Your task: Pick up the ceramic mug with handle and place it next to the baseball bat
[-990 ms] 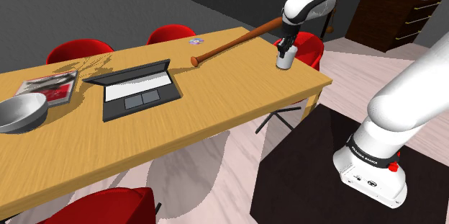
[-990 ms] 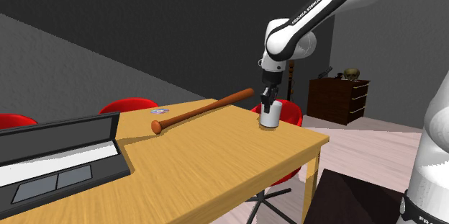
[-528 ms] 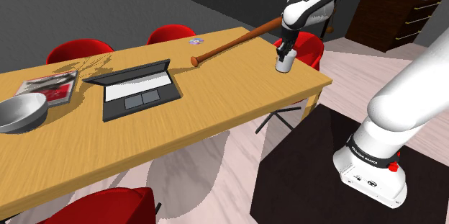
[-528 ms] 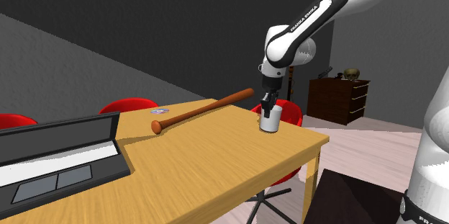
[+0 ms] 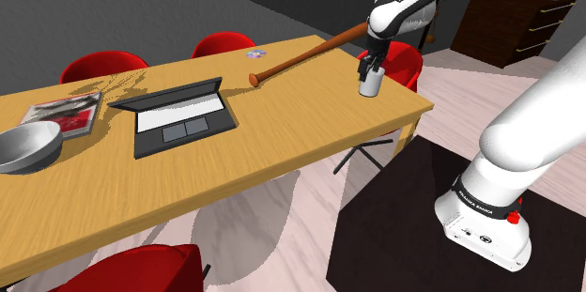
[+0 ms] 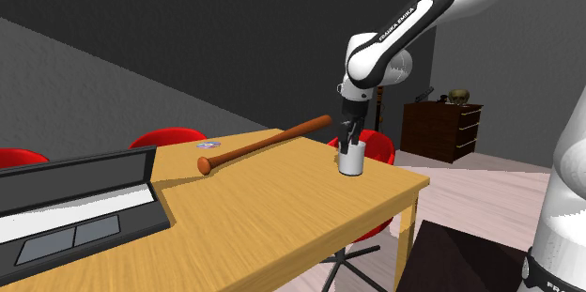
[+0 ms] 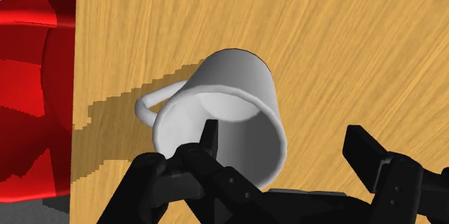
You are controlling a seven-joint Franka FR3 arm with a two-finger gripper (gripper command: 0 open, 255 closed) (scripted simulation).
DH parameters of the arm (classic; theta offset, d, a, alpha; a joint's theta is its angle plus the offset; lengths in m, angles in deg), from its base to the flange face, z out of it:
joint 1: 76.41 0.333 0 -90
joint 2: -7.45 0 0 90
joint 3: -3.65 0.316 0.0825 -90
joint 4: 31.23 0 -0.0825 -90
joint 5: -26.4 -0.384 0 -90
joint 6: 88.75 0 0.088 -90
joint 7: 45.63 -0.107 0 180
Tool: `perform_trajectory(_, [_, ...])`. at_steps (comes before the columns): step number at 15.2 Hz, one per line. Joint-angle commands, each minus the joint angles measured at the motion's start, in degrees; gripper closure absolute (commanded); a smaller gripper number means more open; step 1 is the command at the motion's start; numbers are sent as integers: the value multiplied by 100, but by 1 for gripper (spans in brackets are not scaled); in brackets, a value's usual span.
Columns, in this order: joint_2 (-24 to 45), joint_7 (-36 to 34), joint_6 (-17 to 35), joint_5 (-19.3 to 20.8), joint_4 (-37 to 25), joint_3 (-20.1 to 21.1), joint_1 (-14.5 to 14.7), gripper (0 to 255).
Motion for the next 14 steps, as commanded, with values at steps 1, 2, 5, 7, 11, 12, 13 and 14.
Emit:
perform_trajectory(1, [0,0,0,0,0,0,0,0])
perform_trajectory(2, [0,0,0,0,0,0,0,0])
perform_trajectory(5, [-418,-14,-614,12,-196,28,7,0])
perform_trajectory(7, [-516,-16,-775,13,-260,36,9,0])
perform_trajectory(11, [-516,-16,-775,13,-260,36,8,0])
perform_trajectory(12, [-516,-16,-775,13,-260,36,8,0])
perform_trajectory(13, [-516,-16,-775,13,-260,36,8,0])
perform_trajectory(14, [-516,-16,-775,13,-260,36,8,0])
